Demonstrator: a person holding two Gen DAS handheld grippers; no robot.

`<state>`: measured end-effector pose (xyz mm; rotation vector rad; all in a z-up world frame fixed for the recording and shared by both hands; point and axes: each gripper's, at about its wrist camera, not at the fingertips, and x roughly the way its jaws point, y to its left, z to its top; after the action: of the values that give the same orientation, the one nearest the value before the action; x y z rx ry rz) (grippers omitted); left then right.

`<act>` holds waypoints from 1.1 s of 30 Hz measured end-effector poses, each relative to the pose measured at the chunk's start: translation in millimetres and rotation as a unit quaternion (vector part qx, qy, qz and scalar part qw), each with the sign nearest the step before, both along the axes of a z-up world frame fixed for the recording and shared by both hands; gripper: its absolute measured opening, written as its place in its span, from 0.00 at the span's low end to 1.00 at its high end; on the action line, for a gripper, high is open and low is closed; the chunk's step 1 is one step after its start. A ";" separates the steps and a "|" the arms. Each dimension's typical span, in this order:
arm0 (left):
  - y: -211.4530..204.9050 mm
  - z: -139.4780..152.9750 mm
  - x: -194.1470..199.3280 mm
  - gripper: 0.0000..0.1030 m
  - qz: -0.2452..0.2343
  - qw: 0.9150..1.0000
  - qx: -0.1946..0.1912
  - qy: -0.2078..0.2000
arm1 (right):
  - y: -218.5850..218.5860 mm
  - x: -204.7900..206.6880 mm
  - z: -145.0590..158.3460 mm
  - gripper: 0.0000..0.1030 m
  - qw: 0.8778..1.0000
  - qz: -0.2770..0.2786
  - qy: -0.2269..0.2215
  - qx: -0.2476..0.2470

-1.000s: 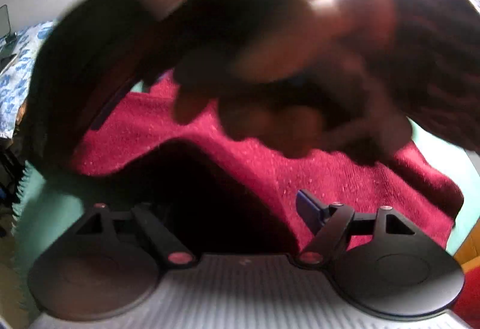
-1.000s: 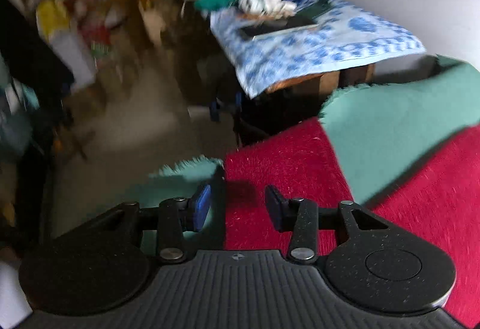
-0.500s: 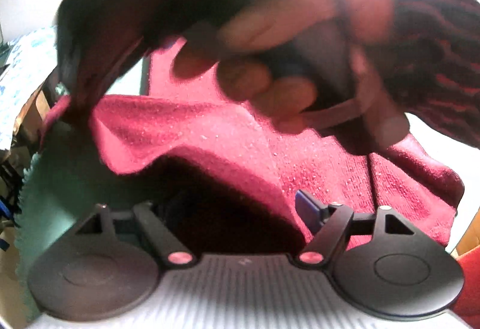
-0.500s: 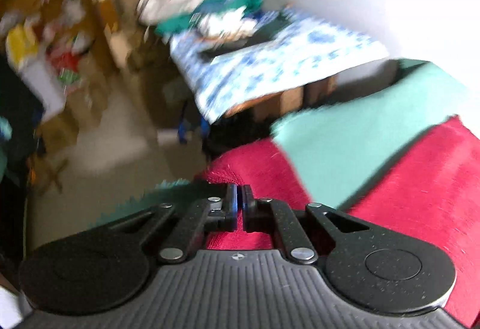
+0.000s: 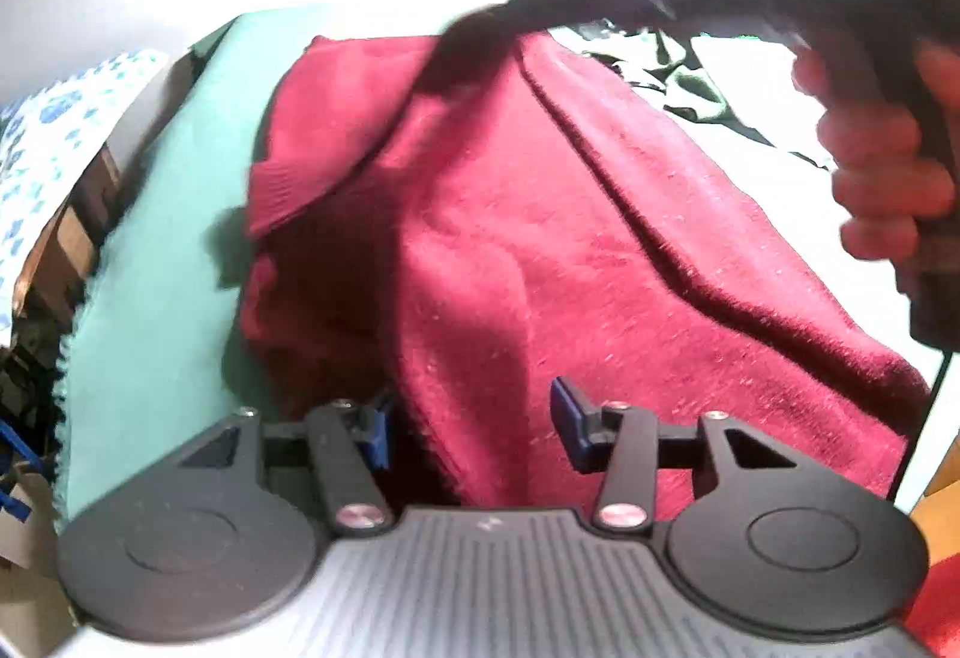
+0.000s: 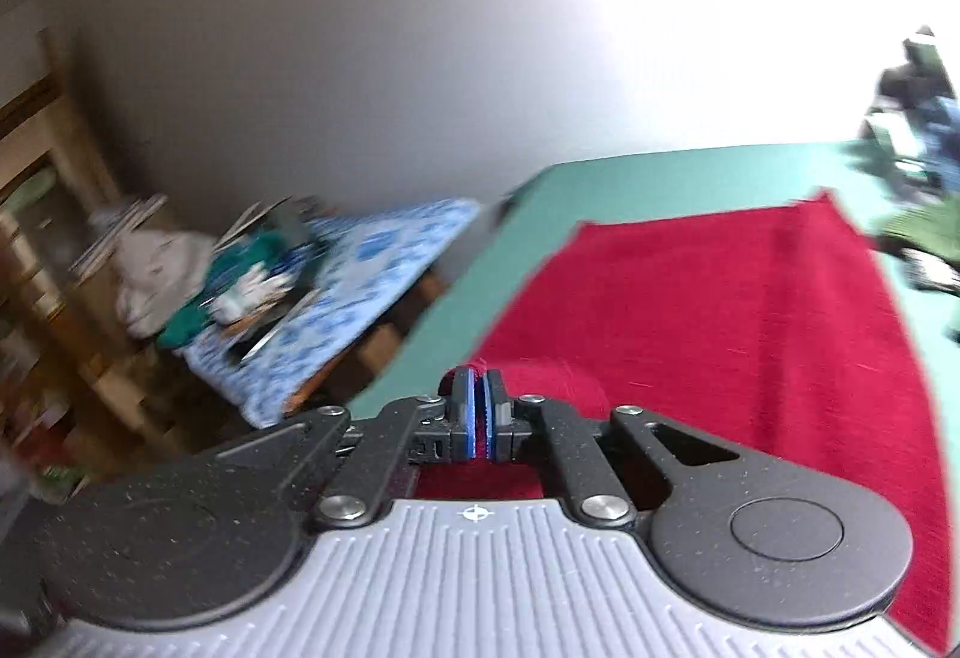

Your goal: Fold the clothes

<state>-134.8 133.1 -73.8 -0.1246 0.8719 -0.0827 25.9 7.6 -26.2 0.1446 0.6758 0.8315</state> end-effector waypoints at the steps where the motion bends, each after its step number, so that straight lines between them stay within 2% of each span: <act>1: -3.0 2.7 2.2 0.47 -0.005 1.000 0.002 0.000 | -11.0 -1.4 -1.1 0.03 1.000 -0.012 0.000 -0.006; 4: -13.4 7.8 9.0 0.47 -0.022 1.000 0.010 0.001 | -41.3 -5.8 -7.7 0.03 0.999 -0.043 0.007 -0.024; 10: -37.5 -2.7 17.9 0.47 -0.049 0.998 0.018 0.024 | -85.0 -15.0 -30.6 0.04 0.993 -0.081 0.034 -0.073; 12: -41.8 -6.9 19.3 0.47 -0.047 0.998 0.024 0.031 | -89.7 -19.1 -37.3 0.09 0.991 -0.083 0.032 -0.104; 13: -43.8 -8.8 20.1 0.47 -0.046 0.998 0.027 0.034 | -89.9 -22.2 -37.7 0.13 0.989 -0.086 0.017 -0.123; 15: -46.5 -11.4 20.3 0.47 -0.042 0.998 0.031 0.035 | -88.6 -33.0 -33.6 0.33 0.984 -0.089 -0.042 -0.151; 17: -49.0 -11.0 18.8 0.48 -0.036 0.998 0.033 0.035 | -83.6 -43.0 -27.6 0.35 0.979 -0.074 -0.101 -0.163; 21: -56.6 -11.5 16.6 0.48 -0.028 0.998 0.043 0.034 | -52.1 -52.8 -23.5 0.38 0.975 0.020 -0.153 -0.160; 24: -62.2 -11.3 13.7 0.52 -0.022 0.998 0.050 0.034 | -18.2 -58.3 -34.1 0.37 0.958 0.072 -0.201 -0.193; 27: -65.0 -10.9 10.4 0.52 -0.015 0.998 0.054 0.034 | 10.3 -56.5 -47.8 0.38 0.940 0.101 -0.234 -0.228; 31: -66.7 -11.9 5.2 0.57 -0.006 0.998 0.060 0.035 | 41.0 -45.4 -68.4 0.38 0.911 0.132 -0.260 -0.293; 33: -66.9 -12.2 1.1 0.59 -0.002 0.997 0.067 0.034 | 48.7 -40.2 -74.2 0.33 0.899 0.132 -0.271 -0.318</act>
<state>-133.7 66.2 -86.0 -0.0006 0.9423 -0.0239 -14.3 56.3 -100.4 -0.7663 0.4076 0.8178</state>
